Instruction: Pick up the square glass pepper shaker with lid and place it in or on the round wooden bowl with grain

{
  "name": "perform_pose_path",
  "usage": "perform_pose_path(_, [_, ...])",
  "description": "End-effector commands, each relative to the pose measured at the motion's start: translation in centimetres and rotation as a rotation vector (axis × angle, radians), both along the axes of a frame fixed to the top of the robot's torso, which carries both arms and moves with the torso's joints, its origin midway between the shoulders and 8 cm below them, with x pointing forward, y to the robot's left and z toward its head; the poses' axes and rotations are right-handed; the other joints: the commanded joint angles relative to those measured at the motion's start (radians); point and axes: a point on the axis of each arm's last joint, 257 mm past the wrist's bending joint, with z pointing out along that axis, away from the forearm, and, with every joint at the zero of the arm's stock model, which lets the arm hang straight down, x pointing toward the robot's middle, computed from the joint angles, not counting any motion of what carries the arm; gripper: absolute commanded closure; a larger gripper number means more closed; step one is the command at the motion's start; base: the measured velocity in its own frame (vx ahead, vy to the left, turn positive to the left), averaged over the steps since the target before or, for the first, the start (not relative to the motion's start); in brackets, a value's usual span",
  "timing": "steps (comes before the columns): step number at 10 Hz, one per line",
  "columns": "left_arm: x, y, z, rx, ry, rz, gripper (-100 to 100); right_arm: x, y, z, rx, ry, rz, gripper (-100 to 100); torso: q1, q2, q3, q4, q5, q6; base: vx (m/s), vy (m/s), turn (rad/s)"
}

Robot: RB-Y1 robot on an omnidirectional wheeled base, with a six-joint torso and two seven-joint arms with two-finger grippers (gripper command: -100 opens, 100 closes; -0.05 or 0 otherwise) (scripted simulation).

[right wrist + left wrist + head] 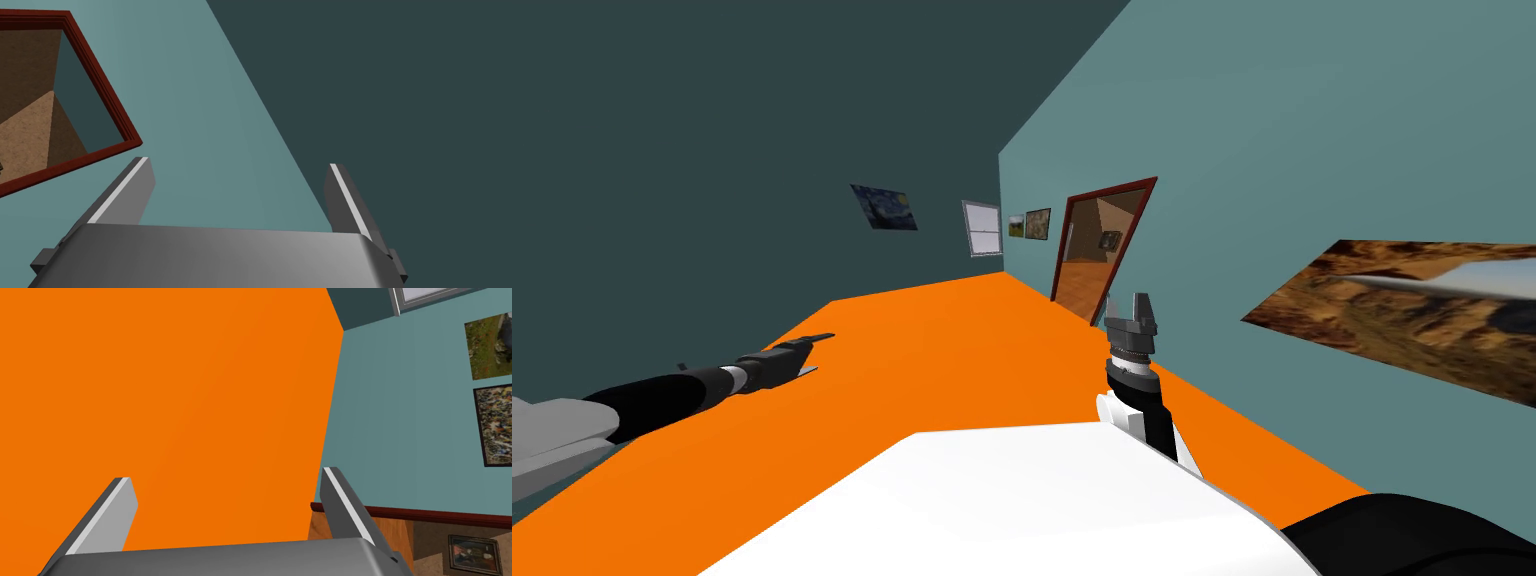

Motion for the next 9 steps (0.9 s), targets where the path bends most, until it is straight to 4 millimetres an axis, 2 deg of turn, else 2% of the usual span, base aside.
perform_pose_path(1, [1.4, 1.3, 3.2, 0.012, -0.091, 0.037, -100, 0.0, 0.0, 0.0, 0.0, 0.0, 0.0, 0, 0.0, 0.0, 0.0, 0.0, 0.0, 0.0, -0.041, -0.052, 0.133])
perform_pose_path(2, [1.4, 1.4, 3.3, -0.002, -0.099, 0.05, -100, 0.0, 0.0, 0.0, 0.0, 0.0, 0.0, 0, -0.001, 0.001, 0.0, 0.0, 0.0, -0.001, -0.043, -0.068, 0.098])
perform_pose_path(3, [2.1, 2.8, 6.2, 0.017, -0.173, 0.083, -100, 0.0, 0.0, 0.0, 0.0, 0.0, 0.0, 0, -0.002, 0.001, 0.001, 0.0, 0.0, 0.0, -0.067, -0.086, 0.182])
perform_pose_path(5, [2.3, 2.9, 6.6, -0.008, -0.193, 0.1, -100, 0.0, 0.0, 0.0, 0.0, 0.0, 0.0, 0, -0.003, 0.003, 0.001, 0.001, -0.001, 0.0, -0.05, -0.059, 0.046])
perform_pose_path(6, [2.7, 4.3, 9.3, -0.008, -0.269, 0.142, -100, 0.0, 0.0, 0.0, 0.0, 0.0, 0.0, 0, -0.001, 0.001, 0.0, 0.0, 0.0, 0.0, -0.045, -0.046, 0.143])
perform_pose_path(8, [2.8, 4.4, 9.9, -0.02, -0.287, 0.152, -100, 0.0, 0.0, 0.0, 0.0, 0.0, 0.0, 0, -0.002, 0.001, 0.001, 0.0, 0.0, 0.0, -0.041, -0.047, 0.06])
perform_pose_path(9, [2.8, 5.9, 12.8, -0.02, -0.367, 0.196, -100, 0.0, 0.0, 0.0, 0.0, 0.0, 0.0, 0, -0.001, 0.0, 0.0, 0.0, 0.0, 0.0, -0.049, -0.06, 0.156])
